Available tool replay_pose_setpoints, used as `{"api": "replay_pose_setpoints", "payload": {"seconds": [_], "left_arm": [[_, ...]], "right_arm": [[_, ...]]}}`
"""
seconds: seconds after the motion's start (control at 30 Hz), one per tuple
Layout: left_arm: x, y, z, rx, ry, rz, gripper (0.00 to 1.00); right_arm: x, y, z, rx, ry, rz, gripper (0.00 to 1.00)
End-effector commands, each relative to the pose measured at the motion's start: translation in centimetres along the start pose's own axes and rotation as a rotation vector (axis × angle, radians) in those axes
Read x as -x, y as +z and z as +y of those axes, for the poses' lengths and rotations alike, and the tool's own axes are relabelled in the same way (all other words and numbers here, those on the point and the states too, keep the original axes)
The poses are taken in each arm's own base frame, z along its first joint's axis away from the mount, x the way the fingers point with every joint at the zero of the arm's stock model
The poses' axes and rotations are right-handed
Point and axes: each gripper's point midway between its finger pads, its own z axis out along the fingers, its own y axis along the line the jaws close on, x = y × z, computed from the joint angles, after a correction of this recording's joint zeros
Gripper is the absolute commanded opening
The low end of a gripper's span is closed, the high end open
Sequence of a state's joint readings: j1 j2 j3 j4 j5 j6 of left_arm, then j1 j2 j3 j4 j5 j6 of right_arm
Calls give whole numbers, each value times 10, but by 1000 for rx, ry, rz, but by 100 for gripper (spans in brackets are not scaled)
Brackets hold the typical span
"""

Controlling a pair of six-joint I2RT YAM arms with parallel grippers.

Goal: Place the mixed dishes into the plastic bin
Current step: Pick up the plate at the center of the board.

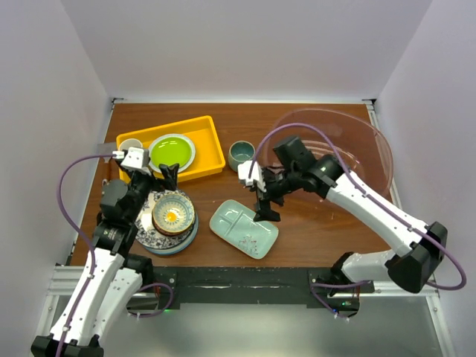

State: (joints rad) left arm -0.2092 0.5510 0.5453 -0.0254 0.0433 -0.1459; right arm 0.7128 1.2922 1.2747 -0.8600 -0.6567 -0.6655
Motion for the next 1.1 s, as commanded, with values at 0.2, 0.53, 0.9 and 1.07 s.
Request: {"api": "replay_pose_setpoints", "payload": {"seconds": [0.2,0.53,0.9,1.07], "left_arm": [[16,1,6,23,20,-44,100],[18,0,3,12,19,-51,100],[20,-1,3,10,21,-57,100],[20,-1,3,8,23,-58,100]], "right_arm": [[-34,44,-16,-84,-34,167,98],[-68,69,-27,-126,1,290,98],[-86,103,-41,-194,-2,421,98],[-103,113,-46,-215,15,464,95]]}}
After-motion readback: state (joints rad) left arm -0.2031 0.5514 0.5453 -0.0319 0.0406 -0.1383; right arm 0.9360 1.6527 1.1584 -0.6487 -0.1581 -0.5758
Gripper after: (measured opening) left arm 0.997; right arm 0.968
